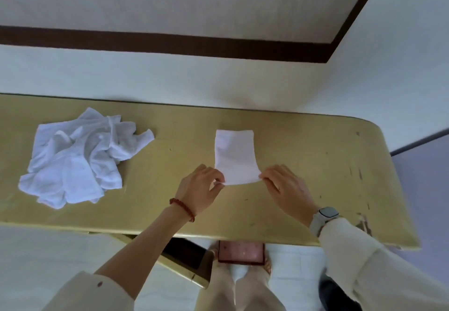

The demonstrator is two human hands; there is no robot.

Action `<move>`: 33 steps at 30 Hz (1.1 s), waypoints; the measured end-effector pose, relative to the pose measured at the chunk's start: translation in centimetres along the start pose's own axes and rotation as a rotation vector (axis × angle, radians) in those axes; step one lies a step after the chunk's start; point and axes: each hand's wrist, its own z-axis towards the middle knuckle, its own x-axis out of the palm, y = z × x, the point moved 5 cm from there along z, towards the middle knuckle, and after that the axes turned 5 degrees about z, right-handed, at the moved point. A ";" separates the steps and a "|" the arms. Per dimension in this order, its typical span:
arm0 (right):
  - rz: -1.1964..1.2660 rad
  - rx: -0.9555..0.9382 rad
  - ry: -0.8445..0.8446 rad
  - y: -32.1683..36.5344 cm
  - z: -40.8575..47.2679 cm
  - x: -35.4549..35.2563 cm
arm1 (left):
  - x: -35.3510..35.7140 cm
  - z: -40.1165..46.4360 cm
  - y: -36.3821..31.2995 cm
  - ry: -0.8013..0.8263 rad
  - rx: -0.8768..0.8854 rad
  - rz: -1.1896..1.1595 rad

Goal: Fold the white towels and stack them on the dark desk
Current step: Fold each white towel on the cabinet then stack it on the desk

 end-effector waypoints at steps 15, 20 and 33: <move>0.350 0.323 0.082 -2.3 -1.5 4.7 | 5.3 0.3 3.3 0.280 -0.315 -0.420; 0.443 0.476 -0.124 -4.1 3.8 5.7 | 5.7 4.3 4.8 0.017 -0.453 -0.407; 0.215 0.478 -0.226 -7.4 7.0 9.6 | 9.4 6.5 7.4 -0.130 -0.501 -0.266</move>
